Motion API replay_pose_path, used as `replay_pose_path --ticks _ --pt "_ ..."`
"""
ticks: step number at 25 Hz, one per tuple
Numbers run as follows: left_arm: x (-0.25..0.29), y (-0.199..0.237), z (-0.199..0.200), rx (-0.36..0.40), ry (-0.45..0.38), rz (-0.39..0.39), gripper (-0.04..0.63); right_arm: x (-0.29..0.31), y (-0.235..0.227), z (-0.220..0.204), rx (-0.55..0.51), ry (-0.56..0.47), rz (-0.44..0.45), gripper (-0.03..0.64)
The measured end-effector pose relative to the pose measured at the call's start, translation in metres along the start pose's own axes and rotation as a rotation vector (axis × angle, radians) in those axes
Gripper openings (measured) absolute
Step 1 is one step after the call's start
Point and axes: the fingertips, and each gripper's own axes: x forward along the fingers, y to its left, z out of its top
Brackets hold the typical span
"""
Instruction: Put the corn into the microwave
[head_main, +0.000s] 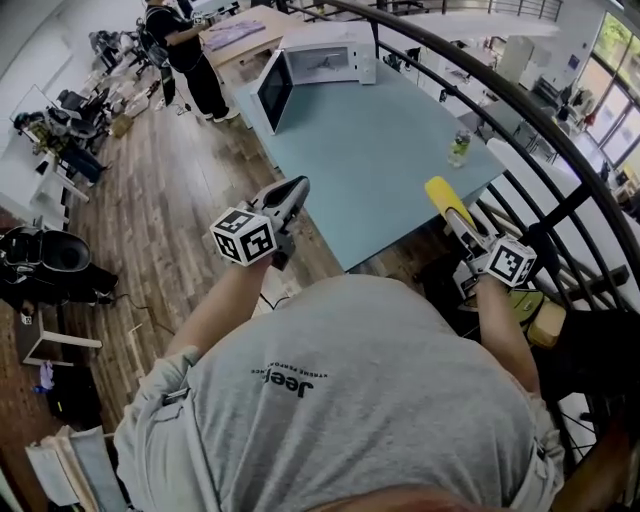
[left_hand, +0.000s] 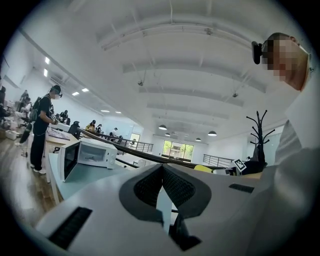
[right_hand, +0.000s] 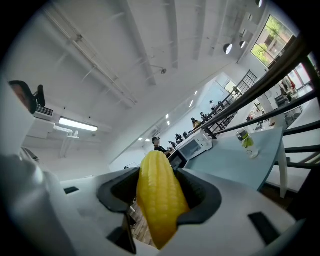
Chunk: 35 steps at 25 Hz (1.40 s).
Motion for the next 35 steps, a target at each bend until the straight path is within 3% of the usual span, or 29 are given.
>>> replay_pose_path --ticks 5,11,18,23,35 --pt "0.012 0.039 -0.006 -0.015 0.015 0.034 0.018 0.053 -0.016 -0.003 0.014 0.051 0.029 0.238" --pt "0.056 0.143 -0.019 -0.04 0.029 0.042 0.018 0.16 -0.053 -0.001 0.015 0.105 0.012 0.236" --pt "0.166 0.292 -0.016 -0.058 0.037 -0.005 0.018 0.311 -0.137 0.026 0.044 0.129 -0.113 0.236" --pt "0.247 0.374 -0.018 -0.048 0.039 -0.025 0.018 0.424 -0.192 0.048 0.009 0.154 -0.136 0.236" --pt "0.388 0.496 -0.069 -0.049 0.024 -0.012 0.018 0.647 -0.344 0.042 -0.149 0.315 -0.323 0.236"
